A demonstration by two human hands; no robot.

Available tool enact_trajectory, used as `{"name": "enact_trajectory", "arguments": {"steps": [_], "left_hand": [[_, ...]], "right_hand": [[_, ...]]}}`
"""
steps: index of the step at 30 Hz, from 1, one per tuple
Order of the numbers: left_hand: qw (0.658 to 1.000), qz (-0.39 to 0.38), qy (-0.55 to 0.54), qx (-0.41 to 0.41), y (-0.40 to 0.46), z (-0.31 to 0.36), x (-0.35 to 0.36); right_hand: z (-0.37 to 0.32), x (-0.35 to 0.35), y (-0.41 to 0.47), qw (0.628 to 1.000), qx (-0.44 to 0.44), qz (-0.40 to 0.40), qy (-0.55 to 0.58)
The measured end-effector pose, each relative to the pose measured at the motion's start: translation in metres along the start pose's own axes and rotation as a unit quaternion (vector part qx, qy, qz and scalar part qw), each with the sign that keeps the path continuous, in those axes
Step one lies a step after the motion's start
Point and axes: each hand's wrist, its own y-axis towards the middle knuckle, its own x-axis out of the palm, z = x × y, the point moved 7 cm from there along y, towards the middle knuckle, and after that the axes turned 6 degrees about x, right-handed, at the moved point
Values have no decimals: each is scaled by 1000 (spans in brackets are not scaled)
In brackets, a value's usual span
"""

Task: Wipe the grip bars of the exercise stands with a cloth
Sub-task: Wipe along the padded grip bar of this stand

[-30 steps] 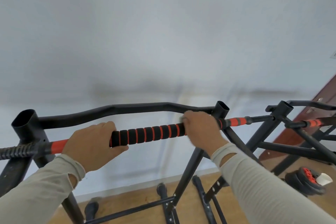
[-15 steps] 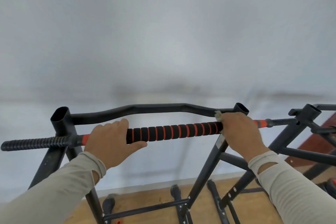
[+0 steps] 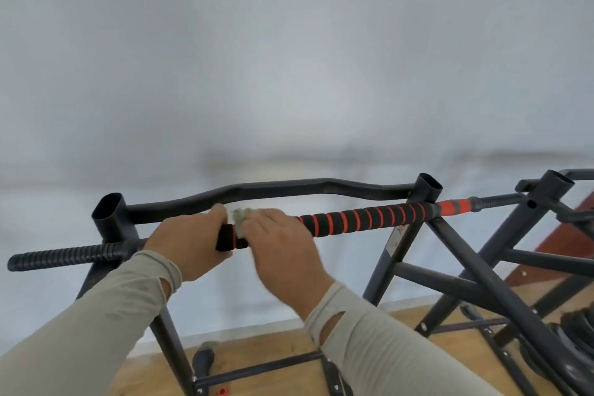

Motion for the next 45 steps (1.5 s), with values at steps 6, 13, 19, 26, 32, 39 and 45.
{"name": "enact_trajectory", "arguments": {"steps": [6,13,19,26,32,39,45], "left_hand": [[999,-22,-38,8,1,-2,-2],[995,-33,-89,20,5,-5,-1],[986,40,-146,67,1,-2,-2],[975,65,-185,102,-7,-8,-4],[983,68,-125,118,-6,-7,-9],[993,74,-50,78,-2,-4,-11],[983,137,4,120,-6,12,1]], "right_hand": [[156,-74,-25,955,223,-76,-181],[226,-107,-38,897,376,-61,-224],[98,-45,-20,963,258,57,-52],[-28,18,-3,997,36,30,61],[76,-37,-17,990,100,-4,-98],[223,-124,-59,883,378,-103,-257],[199,-105,-48,909,377,-14,-178]]}}
